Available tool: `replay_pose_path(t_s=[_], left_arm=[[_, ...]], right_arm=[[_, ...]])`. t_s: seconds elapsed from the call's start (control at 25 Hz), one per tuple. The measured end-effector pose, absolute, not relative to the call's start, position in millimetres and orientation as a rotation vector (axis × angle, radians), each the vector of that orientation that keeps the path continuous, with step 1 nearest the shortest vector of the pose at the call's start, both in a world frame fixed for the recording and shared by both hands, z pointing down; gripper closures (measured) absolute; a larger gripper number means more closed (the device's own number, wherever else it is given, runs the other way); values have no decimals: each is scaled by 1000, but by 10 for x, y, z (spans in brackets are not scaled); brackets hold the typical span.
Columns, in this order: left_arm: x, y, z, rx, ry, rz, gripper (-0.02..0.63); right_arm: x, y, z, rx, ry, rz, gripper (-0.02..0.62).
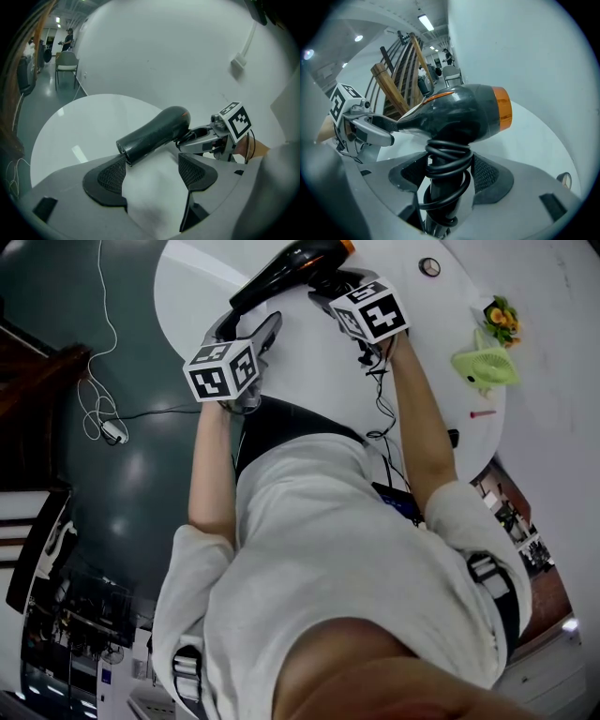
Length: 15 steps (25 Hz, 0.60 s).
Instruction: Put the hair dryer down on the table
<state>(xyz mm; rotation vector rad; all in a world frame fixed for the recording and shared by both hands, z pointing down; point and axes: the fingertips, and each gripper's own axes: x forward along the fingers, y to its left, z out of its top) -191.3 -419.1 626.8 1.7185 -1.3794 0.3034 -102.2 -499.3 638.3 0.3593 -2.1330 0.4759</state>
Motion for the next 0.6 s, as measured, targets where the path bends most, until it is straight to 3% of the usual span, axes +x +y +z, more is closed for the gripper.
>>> replay_pose_path(t_s=[0.6], left_arm=[[-1880, -4145, 6423, 1676, -1356, 318, 261]], right_arm=[[-1022, -4992, 6530, 363, -2097, 453, 311]])
